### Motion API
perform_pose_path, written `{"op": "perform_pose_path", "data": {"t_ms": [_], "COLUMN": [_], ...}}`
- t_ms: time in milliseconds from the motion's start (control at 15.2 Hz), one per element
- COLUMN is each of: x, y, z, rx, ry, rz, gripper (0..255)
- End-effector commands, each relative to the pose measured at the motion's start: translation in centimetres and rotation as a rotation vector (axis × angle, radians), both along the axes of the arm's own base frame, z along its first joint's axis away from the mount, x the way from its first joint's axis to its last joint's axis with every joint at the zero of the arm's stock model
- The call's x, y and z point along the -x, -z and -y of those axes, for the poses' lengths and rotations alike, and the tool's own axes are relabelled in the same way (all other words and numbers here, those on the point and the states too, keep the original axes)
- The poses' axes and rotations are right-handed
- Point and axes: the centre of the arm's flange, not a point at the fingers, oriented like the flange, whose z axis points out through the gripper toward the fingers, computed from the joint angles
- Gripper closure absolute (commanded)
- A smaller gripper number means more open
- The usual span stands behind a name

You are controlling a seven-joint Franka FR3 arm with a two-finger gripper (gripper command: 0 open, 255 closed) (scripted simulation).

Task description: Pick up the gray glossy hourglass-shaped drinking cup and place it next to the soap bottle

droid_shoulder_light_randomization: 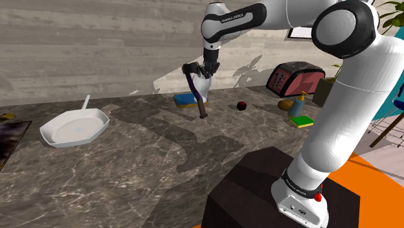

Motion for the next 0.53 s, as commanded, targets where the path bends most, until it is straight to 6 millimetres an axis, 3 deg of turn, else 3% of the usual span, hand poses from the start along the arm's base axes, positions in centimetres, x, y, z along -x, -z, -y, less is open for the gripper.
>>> {"op": "perform_pose_path", "data": {"t_ms": [0,462], "x": [0.1,0.1], "y": [-1.2,-4.9], "z": [0.0,0.0], "rx": [0.000,0.000], "ry": [0.000,0.000], "rz": [0.000,0.000], "gripper": [255,255]}}
